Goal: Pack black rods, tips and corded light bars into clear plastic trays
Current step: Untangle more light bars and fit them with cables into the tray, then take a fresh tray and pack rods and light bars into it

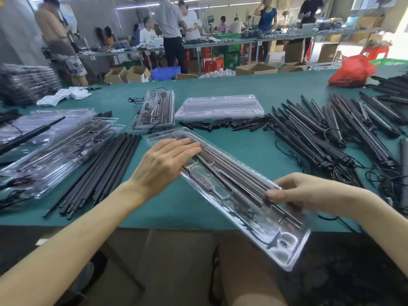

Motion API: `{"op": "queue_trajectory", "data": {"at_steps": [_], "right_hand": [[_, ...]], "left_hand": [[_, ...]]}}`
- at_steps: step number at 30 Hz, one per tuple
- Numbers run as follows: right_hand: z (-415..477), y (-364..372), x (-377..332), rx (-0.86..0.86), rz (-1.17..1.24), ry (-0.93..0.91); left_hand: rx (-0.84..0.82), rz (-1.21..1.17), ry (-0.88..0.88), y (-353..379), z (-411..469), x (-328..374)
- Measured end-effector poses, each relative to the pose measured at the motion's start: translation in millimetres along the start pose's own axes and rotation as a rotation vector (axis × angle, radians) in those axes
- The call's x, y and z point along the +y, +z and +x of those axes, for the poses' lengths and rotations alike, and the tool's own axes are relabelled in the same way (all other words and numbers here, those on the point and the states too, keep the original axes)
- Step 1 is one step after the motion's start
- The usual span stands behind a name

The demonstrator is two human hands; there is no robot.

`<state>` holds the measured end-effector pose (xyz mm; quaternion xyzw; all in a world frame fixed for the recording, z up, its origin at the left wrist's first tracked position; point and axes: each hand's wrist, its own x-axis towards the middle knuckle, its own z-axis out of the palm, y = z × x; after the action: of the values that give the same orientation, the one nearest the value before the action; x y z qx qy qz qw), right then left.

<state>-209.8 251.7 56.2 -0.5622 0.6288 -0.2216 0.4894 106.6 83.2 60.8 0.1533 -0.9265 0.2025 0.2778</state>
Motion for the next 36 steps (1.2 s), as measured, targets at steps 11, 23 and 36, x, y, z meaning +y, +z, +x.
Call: {"op": "queue_trajectory", "data": {"at_steps": [11,23,36], "right_hand": [[2.3,26.0,-0.7,0.009,0.574,-0.181],[35.3,5.2,-99.0,0.119,0.788,-0.495],[209.9,1.7,-211.8,0.351,0.662,-0.482]], "left_hand": [[0.084,-0.229,-0.859,55.7,-15.8,9.5],[-0.211,-0.286,-0.904,87.4,7.4,-6.4],[-0.297,-0.186,-0.901,118.1,15.0,-19.4]]}}
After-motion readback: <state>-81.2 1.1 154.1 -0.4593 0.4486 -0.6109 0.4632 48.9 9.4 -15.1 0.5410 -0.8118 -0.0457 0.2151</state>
